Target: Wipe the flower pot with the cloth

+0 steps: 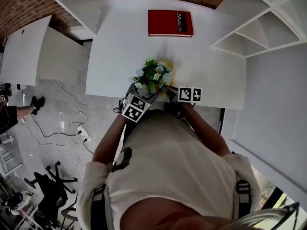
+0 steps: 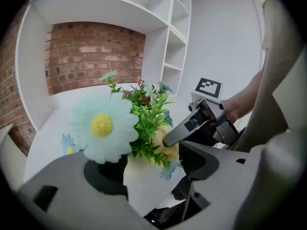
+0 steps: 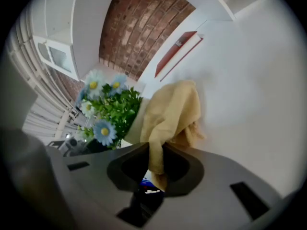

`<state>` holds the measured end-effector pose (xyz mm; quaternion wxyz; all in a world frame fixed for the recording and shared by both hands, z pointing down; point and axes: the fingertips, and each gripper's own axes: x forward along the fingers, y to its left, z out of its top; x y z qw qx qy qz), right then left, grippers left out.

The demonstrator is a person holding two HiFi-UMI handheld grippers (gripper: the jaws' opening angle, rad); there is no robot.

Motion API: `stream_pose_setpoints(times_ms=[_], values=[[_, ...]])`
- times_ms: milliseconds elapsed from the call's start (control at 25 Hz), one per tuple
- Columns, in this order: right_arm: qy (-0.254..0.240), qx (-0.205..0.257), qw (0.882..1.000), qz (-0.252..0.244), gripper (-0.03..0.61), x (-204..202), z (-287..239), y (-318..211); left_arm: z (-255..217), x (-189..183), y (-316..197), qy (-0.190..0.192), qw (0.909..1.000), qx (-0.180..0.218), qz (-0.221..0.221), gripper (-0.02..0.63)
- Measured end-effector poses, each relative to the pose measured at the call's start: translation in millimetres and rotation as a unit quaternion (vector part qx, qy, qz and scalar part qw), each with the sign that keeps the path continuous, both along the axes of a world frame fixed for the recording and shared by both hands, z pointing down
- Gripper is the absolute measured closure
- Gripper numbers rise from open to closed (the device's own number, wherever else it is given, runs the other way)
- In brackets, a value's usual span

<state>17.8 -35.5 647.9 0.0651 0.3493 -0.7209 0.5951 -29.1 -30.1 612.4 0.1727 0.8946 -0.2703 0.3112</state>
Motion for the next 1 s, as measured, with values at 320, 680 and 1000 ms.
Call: stream_pose_setpoints(times_ms=[320,680,1000], values=[[0.016,-0.013,1.000,-0.022,0.506,1,12,3,-30,0,9,0.033,0.9984,0.006,0.044,0.279],[0.023,-0.017,0.999,-0.014,0.506,17,8,-2,-83,-35,-8,-0.019,0.9928,0.062,0.101,0.279],[-0.048,0.055,0.997,0.015,0.506,10,-41,-24,-32,-17,-19,-0.036,0.9858,-0.002,0.164,0.276]])
